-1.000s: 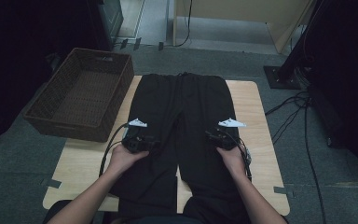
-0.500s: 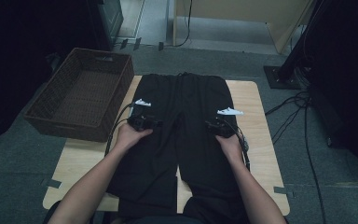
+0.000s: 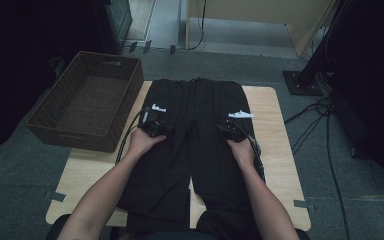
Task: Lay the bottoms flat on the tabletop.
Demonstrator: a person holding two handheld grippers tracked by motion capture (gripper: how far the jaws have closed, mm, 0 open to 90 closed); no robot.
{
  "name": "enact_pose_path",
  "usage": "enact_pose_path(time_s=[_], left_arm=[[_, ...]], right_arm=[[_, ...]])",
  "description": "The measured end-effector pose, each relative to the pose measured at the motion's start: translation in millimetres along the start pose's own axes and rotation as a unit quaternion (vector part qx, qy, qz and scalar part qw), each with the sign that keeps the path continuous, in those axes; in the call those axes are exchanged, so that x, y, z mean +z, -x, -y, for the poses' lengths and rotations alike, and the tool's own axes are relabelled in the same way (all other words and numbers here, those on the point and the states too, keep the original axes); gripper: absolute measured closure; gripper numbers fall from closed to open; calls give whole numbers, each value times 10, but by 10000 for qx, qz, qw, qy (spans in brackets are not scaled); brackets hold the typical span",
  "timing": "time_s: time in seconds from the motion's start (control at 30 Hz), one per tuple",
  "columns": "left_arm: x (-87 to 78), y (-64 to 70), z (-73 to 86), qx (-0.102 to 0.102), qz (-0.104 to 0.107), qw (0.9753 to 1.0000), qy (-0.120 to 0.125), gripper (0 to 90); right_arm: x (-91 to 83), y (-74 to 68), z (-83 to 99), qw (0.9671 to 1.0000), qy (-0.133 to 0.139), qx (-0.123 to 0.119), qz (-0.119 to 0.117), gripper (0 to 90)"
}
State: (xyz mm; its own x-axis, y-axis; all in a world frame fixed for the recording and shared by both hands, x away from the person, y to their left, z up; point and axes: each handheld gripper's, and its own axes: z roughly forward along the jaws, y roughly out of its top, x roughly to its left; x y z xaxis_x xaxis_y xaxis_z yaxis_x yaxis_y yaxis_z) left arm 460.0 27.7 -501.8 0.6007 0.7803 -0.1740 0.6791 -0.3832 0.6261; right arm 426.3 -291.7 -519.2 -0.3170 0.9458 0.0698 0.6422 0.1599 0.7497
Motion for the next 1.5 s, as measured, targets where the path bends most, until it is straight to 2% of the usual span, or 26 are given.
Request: enact_pose_path(time_s=[0.1,0.17,0.3,0.47,0.53,0.67,0.73,0.8,0.9,0.93,1.03,1.2,1.33,1.5], left_arm=[[4,19,5,89,-62,9999,-4,422],[14,48,15,230,-172,9996,21,423],[30,89,66,431,-383,9982,186,445],[27,100,117,595,-611,9958,341,563],[22,102,127,560,-620,9958,371,622],[19,129,142,579,-512,9963,386,786],[23,154,158,560,-477,9964,423,875],[22,155,176,506,-442,9966,479,900],[4,112,194,144,-169,9985,495,900],[-3,108,198,112,-147,9987,472,900],[-34,123,206,116,-126,9992,363,900],[-121,176,297,84,37,9997,235,900],[-211,256,430,-54,287,9994,174,900],[-361,437,594,-80,505,9987,66,900]], right_arm=[[7,-17,7,9999,13,-102,72,433],[11,-32,17,9998,36,-164,128,433],[11,-38,30,9998,79,-146,148,436],[7,-31,33,9997,99,-124,182,482],[3,-27,36,9997,112,-136,178,517],[-13,-31,48,9996,139,-177,152,677],[-26,-35,58,9996,150,-145,198,794],[-38,-34,70,9994,162,-184,224,889],[-67,-34,94,9994,138,-184,253,899],[-80,-20,103,9996,138,-97,210,900],[-122,19,138,9998,144,121,101,900],[-264,56,235,9998,57,199,81,900],[-416,59,349,9998,-25,183,44,900],[-625,5,515,9999,-120,122,-23,896]])
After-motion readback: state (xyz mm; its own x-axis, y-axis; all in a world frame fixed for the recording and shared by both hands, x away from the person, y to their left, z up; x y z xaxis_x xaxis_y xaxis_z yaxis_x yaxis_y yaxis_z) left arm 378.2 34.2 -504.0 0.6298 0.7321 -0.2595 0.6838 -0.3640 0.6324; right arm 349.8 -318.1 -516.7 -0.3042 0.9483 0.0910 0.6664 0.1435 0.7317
